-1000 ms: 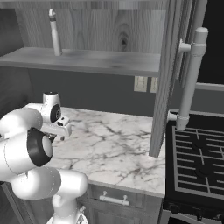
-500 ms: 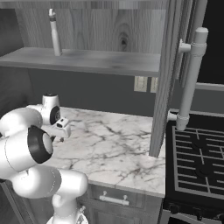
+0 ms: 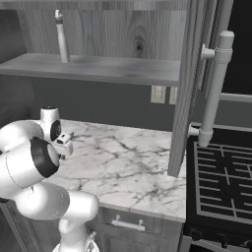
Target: Move the cutting board and knife to the sink. Then move spray from the cabinet to the counter.
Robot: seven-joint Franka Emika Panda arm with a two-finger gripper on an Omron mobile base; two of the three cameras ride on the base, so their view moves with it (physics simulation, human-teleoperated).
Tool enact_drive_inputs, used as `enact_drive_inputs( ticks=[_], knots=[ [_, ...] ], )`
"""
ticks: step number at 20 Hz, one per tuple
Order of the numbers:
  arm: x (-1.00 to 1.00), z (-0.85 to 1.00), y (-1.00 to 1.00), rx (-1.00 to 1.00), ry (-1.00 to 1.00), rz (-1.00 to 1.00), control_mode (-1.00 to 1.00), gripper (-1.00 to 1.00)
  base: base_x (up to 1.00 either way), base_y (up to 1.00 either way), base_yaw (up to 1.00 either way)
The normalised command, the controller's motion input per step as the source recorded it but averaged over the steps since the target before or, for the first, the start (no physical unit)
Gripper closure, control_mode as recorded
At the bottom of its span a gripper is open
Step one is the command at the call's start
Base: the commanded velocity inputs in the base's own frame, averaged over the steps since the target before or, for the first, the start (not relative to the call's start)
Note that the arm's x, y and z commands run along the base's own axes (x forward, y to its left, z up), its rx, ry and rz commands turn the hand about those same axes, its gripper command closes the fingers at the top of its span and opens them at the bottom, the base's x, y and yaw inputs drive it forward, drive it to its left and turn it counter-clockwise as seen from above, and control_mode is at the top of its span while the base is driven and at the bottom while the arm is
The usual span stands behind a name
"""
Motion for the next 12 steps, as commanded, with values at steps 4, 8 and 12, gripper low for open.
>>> enact_drive_inputs(
  ticks=[4, 8, 12],
  knots=[
    [0.00, 0.00, 0.30, 0.00, -0.03, 0.00, -1.00, -1.00, 0.00, 0.00, 0.00],
    [0.07, 0.00, 0.19, 0.00, -0.01, 0.00, -1.00, -1.00, 0.00, 0.00, 0.00],
    [0.19, 0.00, 0.00, 0.00, 0.00, -0.08, -1.00, -1.00, 0.00, 0.00, 0.00]
  ],
)
